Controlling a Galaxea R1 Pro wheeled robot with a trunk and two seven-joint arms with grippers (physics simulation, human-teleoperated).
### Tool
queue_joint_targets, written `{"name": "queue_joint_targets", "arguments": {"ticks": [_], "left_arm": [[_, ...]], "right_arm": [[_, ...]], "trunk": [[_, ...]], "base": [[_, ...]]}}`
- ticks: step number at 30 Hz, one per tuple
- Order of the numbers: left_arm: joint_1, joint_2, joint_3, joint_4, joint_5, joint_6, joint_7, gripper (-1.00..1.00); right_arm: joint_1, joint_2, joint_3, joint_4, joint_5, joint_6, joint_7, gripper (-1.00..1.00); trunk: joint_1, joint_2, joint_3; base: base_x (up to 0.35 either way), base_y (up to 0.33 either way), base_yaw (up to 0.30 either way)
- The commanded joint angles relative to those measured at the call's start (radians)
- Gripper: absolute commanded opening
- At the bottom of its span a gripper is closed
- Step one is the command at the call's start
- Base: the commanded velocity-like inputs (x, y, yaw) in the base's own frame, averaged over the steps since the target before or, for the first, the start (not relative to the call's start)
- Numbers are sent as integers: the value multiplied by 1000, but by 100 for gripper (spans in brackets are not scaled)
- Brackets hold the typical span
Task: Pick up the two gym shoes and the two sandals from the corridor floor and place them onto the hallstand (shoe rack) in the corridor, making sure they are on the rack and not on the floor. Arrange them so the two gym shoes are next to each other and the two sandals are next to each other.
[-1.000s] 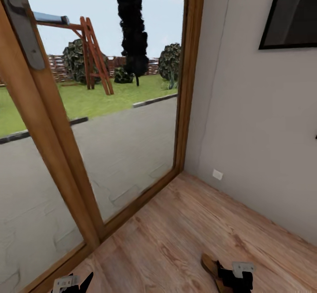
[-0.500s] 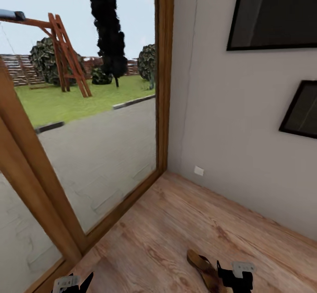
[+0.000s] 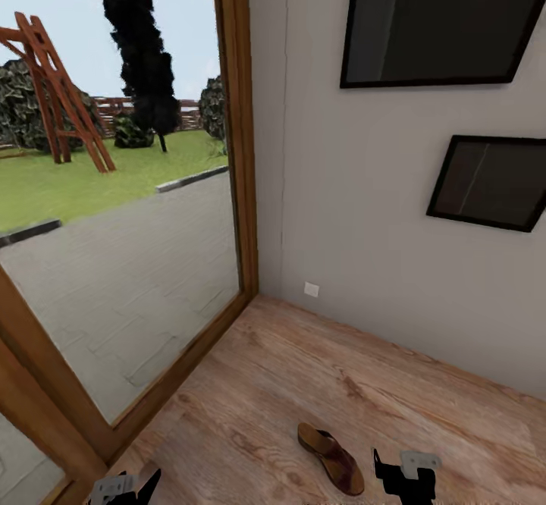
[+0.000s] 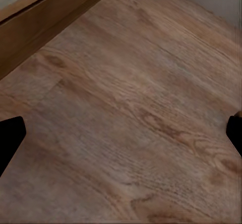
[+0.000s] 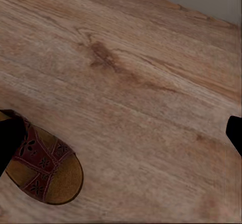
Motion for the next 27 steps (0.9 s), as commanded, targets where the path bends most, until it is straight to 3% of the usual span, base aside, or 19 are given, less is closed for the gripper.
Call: {"name": "queue_joint_targets", "arguments": {"ticks": [1, 8, 27], "left_arm": [[-1, 0, 6, 1, 1, -1, -8, 100], [-1, 0, 6, 1, 1, -1, -8, 100], [-1, 0, 6, 2, 1, -1, -8, 100]], "right_arm": [[-1, 0, -5, 2, 11, -3, -5, 100], [-1, 0, -5, 2, 10, -3, -5, 100], [-1, 0, -5, 2, 10, -3, -5, 100]], "trunk": [[0, 0, -1], [0, 0, -1], [0, 0, -1]], "base": [[0, 0, -294], [0, 77, -294], [0, 261, -294]]}}
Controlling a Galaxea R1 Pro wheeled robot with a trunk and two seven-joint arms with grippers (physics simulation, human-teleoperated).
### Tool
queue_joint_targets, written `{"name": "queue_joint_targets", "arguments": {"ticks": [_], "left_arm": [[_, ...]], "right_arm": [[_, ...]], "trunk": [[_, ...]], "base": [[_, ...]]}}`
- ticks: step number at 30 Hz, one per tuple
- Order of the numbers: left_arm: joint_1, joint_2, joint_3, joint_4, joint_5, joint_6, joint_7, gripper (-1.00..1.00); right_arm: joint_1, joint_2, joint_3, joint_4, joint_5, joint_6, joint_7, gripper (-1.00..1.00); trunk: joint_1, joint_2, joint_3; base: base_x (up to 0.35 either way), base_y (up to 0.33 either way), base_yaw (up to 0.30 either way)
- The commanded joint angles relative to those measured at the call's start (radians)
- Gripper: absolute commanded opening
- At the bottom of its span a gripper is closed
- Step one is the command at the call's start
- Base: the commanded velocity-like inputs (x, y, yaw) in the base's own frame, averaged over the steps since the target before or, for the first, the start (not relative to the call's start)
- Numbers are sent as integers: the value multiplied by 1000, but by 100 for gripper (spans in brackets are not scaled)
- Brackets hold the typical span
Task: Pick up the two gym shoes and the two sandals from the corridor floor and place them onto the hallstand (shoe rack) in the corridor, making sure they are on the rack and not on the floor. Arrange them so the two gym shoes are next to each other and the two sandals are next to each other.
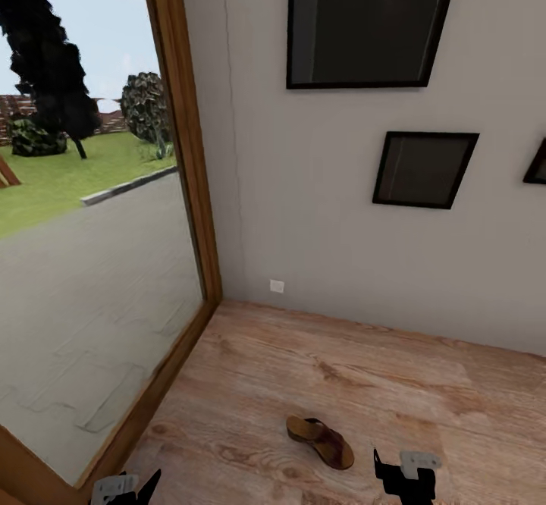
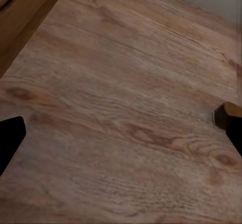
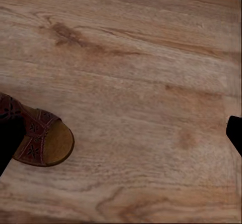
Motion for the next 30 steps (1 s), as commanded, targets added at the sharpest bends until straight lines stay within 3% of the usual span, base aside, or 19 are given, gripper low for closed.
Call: {"name": "queue_joint_targets", "arguments": {"ticks": [1, 30], "left_arm": [[-1, 0, 5, 1, 1, -1, -8, 100], [-1, 0, 5, 1, 2, -1, -8, 100]], "right_arm": [[-1, 0, -5, 2, 11, -3, -5, 100], [-1, 0, -5, 2, 11, -3, -5, 100]], "trunk": [[0, 0, -1], [0, 0, -1]], "base": [[0, 95, -294], [0, 16, -294]]}}
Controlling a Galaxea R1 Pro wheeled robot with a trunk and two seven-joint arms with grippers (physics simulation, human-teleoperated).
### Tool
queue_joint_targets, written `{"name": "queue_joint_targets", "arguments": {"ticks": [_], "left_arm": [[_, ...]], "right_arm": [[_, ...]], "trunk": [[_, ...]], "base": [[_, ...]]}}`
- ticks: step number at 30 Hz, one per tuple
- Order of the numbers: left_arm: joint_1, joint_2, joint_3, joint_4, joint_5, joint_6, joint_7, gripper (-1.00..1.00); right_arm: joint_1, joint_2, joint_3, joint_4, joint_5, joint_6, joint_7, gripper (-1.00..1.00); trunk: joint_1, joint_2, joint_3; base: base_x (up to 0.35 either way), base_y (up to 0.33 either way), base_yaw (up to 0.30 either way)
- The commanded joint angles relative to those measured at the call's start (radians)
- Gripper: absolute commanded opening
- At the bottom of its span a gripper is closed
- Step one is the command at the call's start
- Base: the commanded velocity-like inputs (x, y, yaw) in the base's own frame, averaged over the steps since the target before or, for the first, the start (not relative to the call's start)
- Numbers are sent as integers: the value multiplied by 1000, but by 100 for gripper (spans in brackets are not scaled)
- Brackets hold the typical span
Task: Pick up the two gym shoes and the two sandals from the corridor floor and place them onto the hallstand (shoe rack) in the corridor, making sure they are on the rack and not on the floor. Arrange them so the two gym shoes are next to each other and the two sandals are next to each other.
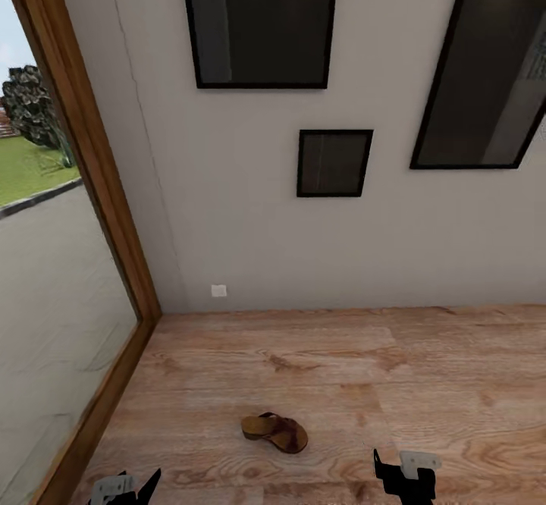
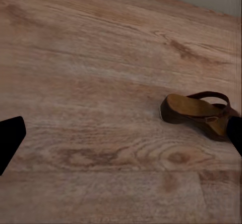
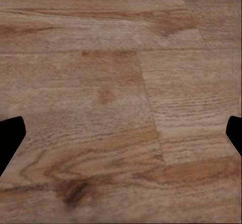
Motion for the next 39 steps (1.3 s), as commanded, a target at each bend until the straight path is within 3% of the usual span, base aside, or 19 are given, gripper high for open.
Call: {"name": "queue_joint_targets", "arguments": {"ticks": [1, 12, 28, 39], "left_arm": [[-1, 0, 6, 1, 1, -1, -8, 100], [-1, 0, 5, 1, 1, -1, -8, 100], [-1, 0, 5, 0, 1, -1, -8, 100], [-1, 0, 6, 0, 1, -1, -8, 100]], "right_arm": [[-1, 0, -5, 2, 11, -3, -5, 100], [-1, 0, -5, 2, 10, -3, -5, 100], [-1, 0, -5, 2, 10, -3, -5, 100], [-1, 0, -5, 2, 10, -3, -5, 100]], "trunk": [[0, 0, -1], [0, 0, -1], [0, 0, -1], [0, 0, -1]], "base": [[0, 0, -294], [-62, 64, -294], [-142, 243, -290], [-11, 114, -76]]}}
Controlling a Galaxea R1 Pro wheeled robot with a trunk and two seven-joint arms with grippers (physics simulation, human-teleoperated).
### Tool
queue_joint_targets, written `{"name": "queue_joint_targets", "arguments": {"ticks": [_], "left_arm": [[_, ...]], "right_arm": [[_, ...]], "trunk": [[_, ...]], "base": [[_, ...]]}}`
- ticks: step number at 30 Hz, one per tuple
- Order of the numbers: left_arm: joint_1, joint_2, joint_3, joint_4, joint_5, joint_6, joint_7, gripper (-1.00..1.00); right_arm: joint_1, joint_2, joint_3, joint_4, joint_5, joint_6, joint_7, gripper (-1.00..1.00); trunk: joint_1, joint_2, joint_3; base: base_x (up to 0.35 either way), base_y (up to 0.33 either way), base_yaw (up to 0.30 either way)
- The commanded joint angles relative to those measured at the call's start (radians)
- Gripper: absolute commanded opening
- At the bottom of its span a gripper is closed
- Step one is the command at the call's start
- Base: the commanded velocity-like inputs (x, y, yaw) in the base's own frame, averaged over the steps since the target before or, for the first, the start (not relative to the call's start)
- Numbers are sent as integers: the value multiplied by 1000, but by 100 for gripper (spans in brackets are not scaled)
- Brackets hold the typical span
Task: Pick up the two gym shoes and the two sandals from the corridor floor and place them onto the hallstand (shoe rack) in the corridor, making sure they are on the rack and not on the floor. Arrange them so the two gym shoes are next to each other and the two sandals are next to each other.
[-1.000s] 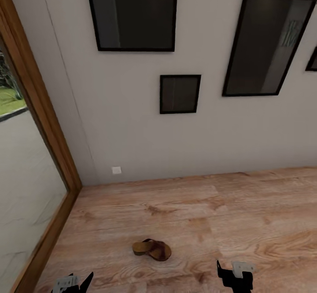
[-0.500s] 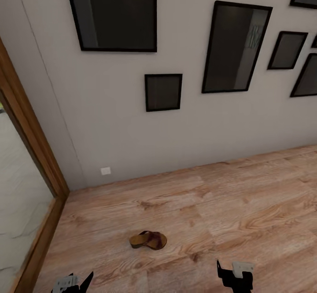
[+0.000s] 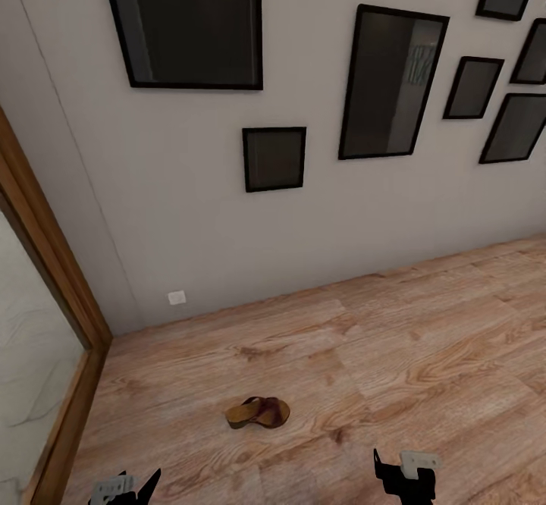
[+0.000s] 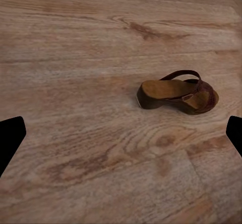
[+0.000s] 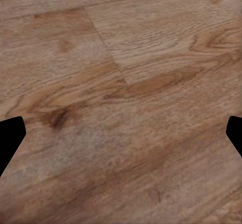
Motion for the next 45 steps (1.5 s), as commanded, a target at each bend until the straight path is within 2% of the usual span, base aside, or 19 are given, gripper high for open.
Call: {"name": "queue_joint_targets", "arguments": {"ticks": [1, 45], "left_arm": [[-1, 0, 6, 1, 1, -1, -8, 100], [-1, 0, 6, 1, 1, -1, -8, 100]], "right_arm": [[-1, 0, -5, 1, 11, -3, -5, 100], [-1, 1, -5, 0, 10, -3, -1, 100]], "trunk": [[0, 0, -1], [0, 0, -1]], "base": [[-1, 10, -6], [0, 1, 0]]}}
